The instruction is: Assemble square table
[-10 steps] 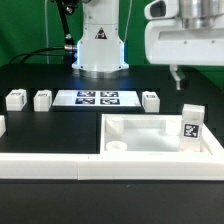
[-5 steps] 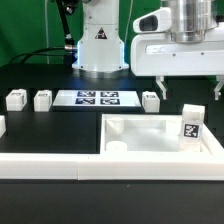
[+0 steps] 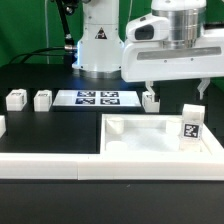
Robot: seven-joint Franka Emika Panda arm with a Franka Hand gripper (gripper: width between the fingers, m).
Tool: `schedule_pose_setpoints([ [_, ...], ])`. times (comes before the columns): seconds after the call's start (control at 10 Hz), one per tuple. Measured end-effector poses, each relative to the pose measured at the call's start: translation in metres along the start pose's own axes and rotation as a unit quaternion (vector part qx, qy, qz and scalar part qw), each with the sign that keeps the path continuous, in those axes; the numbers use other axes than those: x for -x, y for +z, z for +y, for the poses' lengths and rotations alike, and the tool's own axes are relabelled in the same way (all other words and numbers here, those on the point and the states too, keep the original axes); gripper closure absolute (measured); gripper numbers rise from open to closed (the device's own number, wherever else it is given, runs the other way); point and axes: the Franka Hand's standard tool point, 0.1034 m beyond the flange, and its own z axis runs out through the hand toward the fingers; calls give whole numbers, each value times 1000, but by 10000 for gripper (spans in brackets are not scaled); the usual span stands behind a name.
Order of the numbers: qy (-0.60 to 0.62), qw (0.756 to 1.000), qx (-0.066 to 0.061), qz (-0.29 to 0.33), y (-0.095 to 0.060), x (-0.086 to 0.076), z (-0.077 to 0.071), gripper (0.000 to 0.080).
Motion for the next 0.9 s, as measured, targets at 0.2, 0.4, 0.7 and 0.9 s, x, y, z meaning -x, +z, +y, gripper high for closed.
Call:
schedule_pose_setpoints([
  [0.2, -30, 1000, 1, 2, 0, -2, 2, 150],
  [0.4, -28, 1000, 1, -10, 0, 0, 3, 150],
  [0.7, 50, 995, 6, -91, 7, 25, 6, 150],
  [0.9, 63, 982, 8, -180, 25, 65, 12, 150],
])
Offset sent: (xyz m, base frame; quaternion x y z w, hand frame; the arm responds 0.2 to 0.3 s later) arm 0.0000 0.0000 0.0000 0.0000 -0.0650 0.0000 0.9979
